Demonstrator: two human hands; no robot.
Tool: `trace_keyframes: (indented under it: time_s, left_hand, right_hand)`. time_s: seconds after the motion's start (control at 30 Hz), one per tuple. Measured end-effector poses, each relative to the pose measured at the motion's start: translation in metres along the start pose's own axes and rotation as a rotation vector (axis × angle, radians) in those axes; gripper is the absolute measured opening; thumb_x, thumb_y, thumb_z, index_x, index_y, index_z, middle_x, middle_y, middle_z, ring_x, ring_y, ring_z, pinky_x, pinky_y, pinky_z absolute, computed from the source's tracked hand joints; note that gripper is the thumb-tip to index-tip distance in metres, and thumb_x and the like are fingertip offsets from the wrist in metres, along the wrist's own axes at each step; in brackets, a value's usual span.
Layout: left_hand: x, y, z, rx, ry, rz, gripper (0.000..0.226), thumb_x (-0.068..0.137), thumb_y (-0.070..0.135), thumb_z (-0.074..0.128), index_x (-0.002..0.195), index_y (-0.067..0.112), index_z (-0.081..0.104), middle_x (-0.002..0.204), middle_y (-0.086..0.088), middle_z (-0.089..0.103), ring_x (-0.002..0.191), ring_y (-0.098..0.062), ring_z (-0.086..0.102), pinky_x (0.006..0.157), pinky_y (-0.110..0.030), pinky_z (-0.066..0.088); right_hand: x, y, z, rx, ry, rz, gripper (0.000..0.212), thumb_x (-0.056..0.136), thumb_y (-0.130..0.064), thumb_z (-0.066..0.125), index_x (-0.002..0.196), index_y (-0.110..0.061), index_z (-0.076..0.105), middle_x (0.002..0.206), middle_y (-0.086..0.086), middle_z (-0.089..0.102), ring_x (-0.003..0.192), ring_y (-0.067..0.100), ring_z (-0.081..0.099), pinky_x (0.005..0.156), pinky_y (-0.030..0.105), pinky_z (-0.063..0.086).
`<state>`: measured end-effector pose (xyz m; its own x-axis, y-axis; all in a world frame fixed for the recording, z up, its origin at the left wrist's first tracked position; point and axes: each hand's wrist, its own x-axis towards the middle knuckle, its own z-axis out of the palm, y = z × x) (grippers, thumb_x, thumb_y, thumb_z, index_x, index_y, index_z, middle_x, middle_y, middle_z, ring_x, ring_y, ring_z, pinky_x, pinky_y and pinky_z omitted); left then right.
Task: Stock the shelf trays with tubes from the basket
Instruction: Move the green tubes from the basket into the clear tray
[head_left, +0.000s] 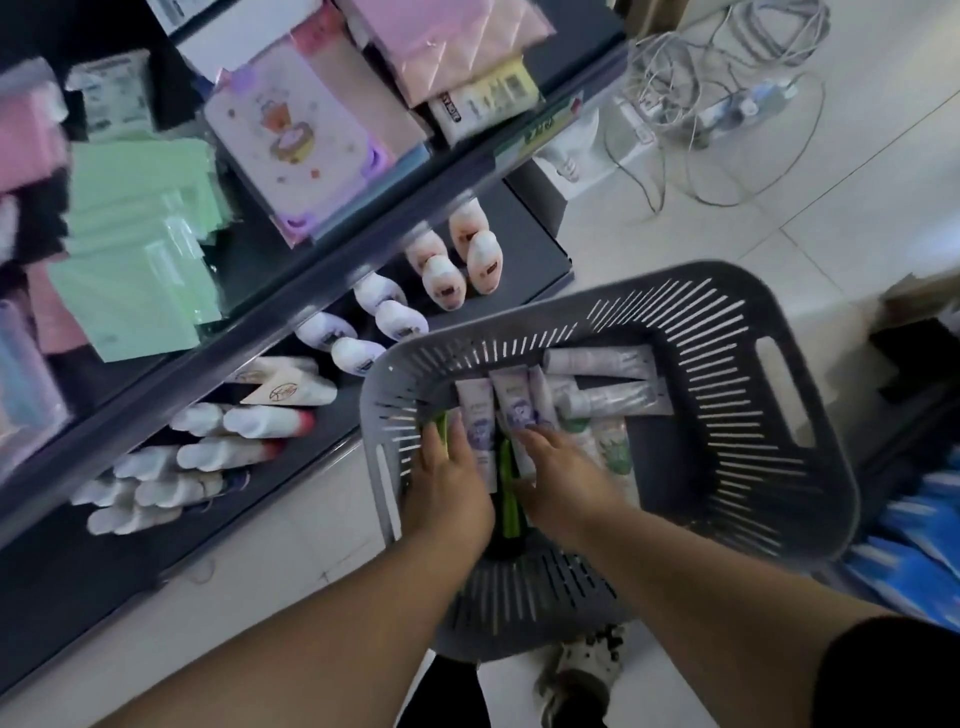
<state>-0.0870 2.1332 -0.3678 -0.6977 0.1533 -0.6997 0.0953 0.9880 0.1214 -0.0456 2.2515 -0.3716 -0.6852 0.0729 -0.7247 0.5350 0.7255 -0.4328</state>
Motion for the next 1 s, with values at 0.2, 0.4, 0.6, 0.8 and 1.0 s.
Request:
trace_keyframes:
  time_s: [0.2,0.4,0.6,0.8,1.0]
  left_hand:
    - [0.025,-0.005,0.029,-0.183,-0.104,-0.111,0.089,0.09,0.007,0.053,0.15,0.021,-0.011,0.156,-0.011,-0.002,0.141,-0.031,0.019,0.114,-0.04,0.022]
    - [0.045,-0.003,0.039,-0.167,-0.074,-0.128,0.07,0.095,0.013,0.043,0.152,0.015,0.001,0.15,-0.02,0.02,0.133,-0.034,0.03,0.111,-0.041,0.029]
    - [0.06,0.001,0.039,-0.016,-0.159,-0.15,0.072,0.097,0.012,0.04,0.151,0.01,-0.009,0.155,-0.02,0.008,0.14,-0.036,0.016,0.116,-0.04,0.018]
    - [0.062,-0.004,0.039,-0.041,-0.229,-0.146,0.085,0.093,0.007,0.047,0.15,0.016,-0.016,0.157,-0.007,-0.021,0.145,-0.032,-0.004,0.119,-0.041,0.008]
    - [0.062,-0.01,0.038,-0.201,-0.249,-0.146,0.073,0.099,0.026,0.041,0.151,0.031,-0.01,0.159,0.001,-0.013,0.146,-0.026,0.001,0.119,-0.041,0.01]
  right_hand:
    - [0.043,0.005,0.023,-0.152,-0.102,-0.035,0.068,0.09,-0.012,0.049,0.151,-0.02,0.021,0.155,0.004,0.029,0.134,0.031,0.038,0.106,0.041,0.039]
    - [0.06,0.006,0.026,-0.226,-0.026,-0.023,0.046,0.093,-0.013,0.039,0.139,-0.019,0.042,0.139,0.008,0.047,0.125,0.033,0.043,0.099,0.041,0.042]
    - [0.069,-0.005,0.04,-0.203,0.045,0.071,0.028,0.097,-0.01,0.04,0.113,-0.013,0.062,0.113,0.009,0.064,0.101,0.028,0.063,0.066,0.03,0.04]
    - [0.083,0.001,0.049,-0.068,0.145,0.148,0.021,0.096,-0.018,0.048,0.105,-0.016,0.067,0.098,0.007,0.068,0.089,0.026,0.065,0.062,0.027,0.04]
    - [0.07,0.017,0.04,0.165,0.258,0.213,0.017,0.089,-0.03,0.058,0.092,-0.022,0.073,0.089,0.005,0.068,0.085,0.027,0.063,0.068,0.03,0.051]
